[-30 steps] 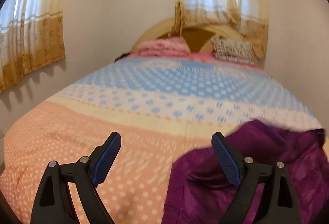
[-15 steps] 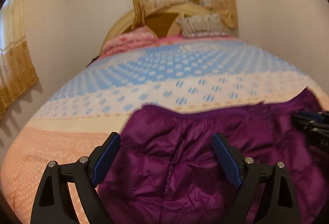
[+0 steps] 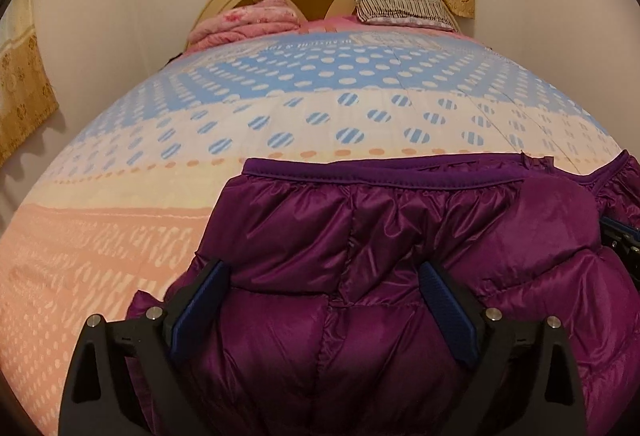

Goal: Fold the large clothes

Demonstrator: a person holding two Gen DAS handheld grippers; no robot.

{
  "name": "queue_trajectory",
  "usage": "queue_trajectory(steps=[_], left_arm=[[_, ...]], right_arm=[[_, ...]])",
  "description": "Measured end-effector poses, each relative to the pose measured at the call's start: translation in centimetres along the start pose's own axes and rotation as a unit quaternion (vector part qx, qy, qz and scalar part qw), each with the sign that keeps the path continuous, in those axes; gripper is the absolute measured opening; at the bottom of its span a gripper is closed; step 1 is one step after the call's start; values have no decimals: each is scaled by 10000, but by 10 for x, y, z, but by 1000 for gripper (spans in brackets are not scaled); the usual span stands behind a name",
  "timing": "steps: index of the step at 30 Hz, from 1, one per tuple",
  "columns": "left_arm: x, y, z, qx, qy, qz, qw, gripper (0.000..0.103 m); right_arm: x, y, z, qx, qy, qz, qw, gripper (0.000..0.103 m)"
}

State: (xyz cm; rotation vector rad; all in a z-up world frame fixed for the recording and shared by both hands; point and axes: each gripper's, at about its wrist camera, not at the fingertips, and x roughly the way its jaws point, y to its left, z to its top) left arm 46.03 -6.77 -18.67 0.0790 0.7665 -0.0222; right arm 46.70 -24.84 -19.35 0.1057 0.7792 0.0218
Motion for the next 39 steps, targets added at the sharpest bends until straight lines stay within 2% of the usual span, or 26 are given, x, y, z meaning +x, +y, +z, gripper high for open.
queue_trajectory(steps=[14, 35, 37, 39], left_arm=[[12, 1, -2, -28, 363, 19, 9993, 102], [21, 0, 6, 8, 531, 49, 9986, 102], [7, 5, 11, -93, 613, 100, 9980, 102], [-21, 14, 11, -383, 288, -130, 9988, 102]], right_arm=[[13, 0, 0, -37, 291, -122, 9995, 29], [16, 9, 5, -291, 454, -451, 9975, 30], [5, 10, 10, -168, 488, -463, 9976, 33], [-22, 19, 12, -13, 135, -412, 9991, 55]])
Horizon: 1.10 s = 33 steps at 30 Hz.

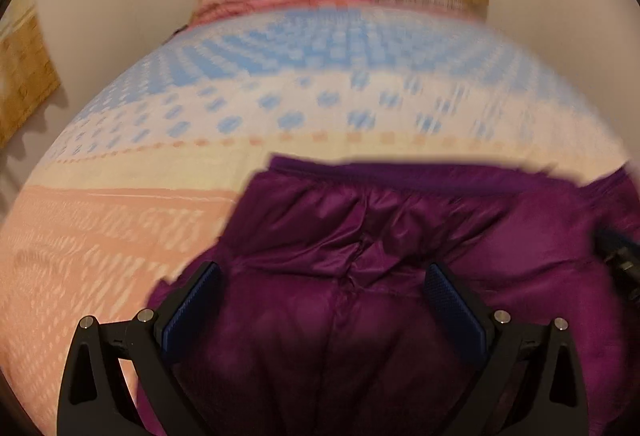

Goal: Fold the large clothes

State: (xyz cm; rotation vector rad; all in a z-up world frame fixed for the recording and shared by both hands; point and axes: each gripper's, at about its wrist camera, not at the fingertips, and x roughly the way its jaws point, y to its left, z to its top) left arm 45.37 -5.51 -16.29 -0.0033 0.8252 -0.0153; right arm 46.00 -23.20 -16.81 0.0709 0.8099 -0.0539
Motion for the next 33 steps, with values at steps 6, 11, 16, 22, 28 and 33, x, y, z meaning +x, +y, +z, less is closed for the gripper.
queue_trajectory(steps=[6, 11, 16, 22, 28, 33], left_arm=[[-23, 0, -25, -59, -380, -48, 9992, 102], [5, 2, -35, -41, -84, 25, 10000, 102], [16, 4, -32, -136, 38, -96, 9999, 102], [15, 0, -36, -99, 46, -45, 9999, 102], [17, -2, -35, -80, 56, -21, 10000, 102], [16, -2, -35, -65, 60, 0, 10000, 102]], right_arm=[[-25, 51, -11, -407, -405, 262, 9980, 57], [14, 49, -28, -431, -96, 255, 9987, 48], [22, 53, -29, -513, -11, 192, 9985, 49], [25, 55, -31, -596, 83, 97, 9981, 49], [26, 56, -32, -635, 103, 51, 9979, 49], [27, 58, -32, -681, 115, 12, 9976, 49]])
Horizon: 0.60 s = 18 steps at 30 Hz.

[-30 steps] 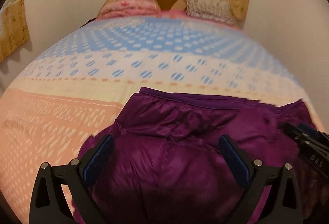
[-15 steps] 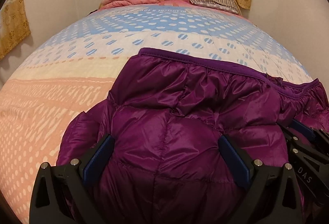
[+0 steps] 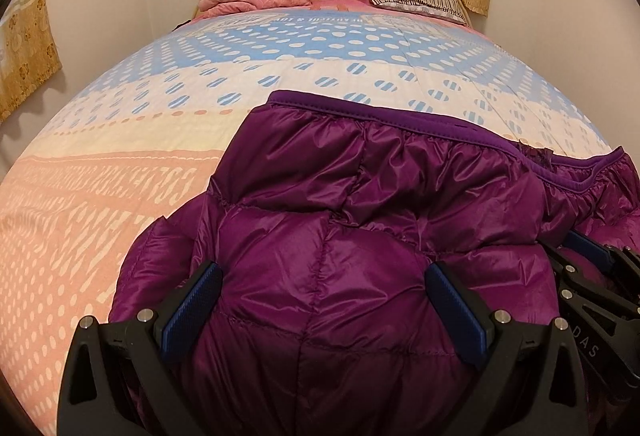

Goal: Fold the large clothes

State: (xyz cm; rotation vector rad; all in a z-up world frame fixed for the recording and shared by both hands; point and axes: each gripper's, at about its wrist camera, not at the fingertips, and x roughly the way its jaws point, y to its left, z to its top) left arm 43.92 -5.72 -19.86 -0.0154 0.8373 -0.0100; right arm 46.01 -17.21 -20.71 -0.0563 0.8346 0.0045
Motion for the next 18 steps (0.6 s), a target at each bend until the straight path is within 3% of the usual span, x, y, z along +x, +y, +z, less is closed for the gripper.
queue_trajectory(steps=[4, 7, 9, 12, 14, 18], left_arm=[[-2, 0, 2, 53, 81, -12, 10000, 102], [-29, 12, -5, -47, 39, -92, 9999, 102], [-60, 25, -17, -135, -184, -290, 9993, 102], [-96, 50, -47, -237, -430, -176, 9986, 102], [-101, 68, -68, -430, -346, -36, 9985, 102], [-88, 94, -94, -1049, -46, -282, 9941, 102]], right_arm=[[1, 0, 1, -22, 26, 2, 10000, 50], [-8, -4, 3, -56, 98, 161, 9998, 50], [-33, -8, -5, -38, -81, 183, 9998, 60], [-73, -8, -31, -154, -410, 157, 9989, 74], [-87, -5, -47, -236, -511, 135, 9983, 74], [-79, 6, -65, -450, -487, -92, 9978, 75]])
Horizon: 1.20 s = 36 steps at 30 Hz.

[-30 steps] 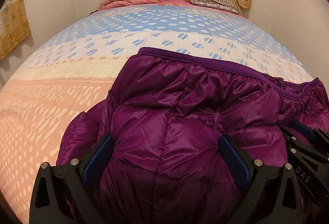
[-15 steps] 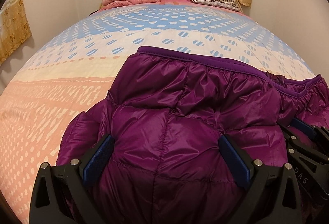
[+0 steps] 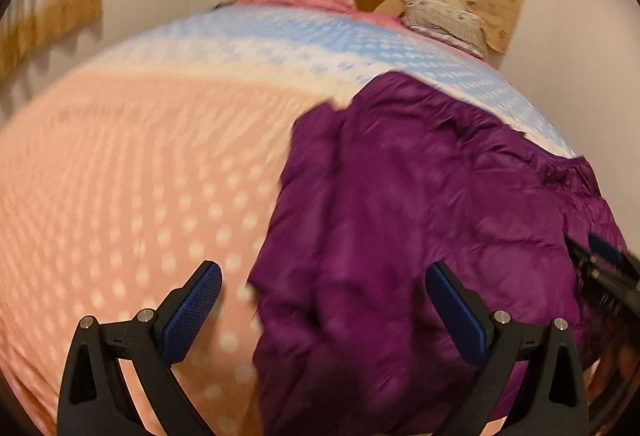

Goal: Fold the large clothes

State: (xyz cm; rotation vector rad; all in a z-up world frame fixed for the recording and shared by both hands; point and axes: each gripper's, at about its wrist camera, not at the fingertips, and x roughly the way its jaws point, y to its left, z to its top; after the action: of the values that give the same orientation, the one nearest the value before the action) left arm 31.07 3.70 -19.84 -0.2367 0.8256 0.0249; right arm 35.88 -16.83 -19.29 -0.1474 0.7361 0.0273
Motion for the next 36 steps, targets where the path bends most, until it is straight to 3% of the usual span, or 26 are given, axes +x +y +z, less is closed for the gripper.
queue_trajectory(steps=[2, 4, 6, 8, 10, 11, 12, 16, 20, 29, 36], left_arm=[[6, -3, -5, -96, 123, -299, 9994, 102], [3, -13, -7, 64, -8, -327, 9994, 100], [2, -20, -8, 144, -16, -501, 9986, 81], [4, -24, -9, 168, -32, -537, 9984, 74], [3, -23, -8, 194, -144, -454, 9987, 55], [2, -22, -7, 204, -152, -588, 9979, 27], [1, -21, -5, 171, -120, -795, 9966, 21], [-7, -22, -3, 253, -234, -814, 9961, 17], [-11, -19, -2, 165, -269, -999, 9945, 14], [-39, -9, 9, 69, -520, -1239, 9909, 8], [-75, 27, 20, -36, -753, -952, 9926, 7]], right_arm=[[6, 6, -3, -103, -12, -96, 9999, 76], [12, 9, -4, -171, 74, -152, 9997, 77], [15, 11, -3, -246, 111, -168, 9995, 78], [16, 11, -3, -259, 133, -185, 9994, 78], [14, 10, -3, -248, 152, -159, 9994, 78], [10, 6, -2, -192, 173, -50, 9997, 78], [1, 1, -2, -90, 197, 57, 9997, 75], [-29, -8, -13, 88, 105, 149, 9998, 78], [-19, 4, -35, -213, 317, 13, 9993, 80], [-16, 7, -29, -9, 588, -50, 9983, 82], [-21, 59, -28, -145, 225, 204, 9994, 81]])
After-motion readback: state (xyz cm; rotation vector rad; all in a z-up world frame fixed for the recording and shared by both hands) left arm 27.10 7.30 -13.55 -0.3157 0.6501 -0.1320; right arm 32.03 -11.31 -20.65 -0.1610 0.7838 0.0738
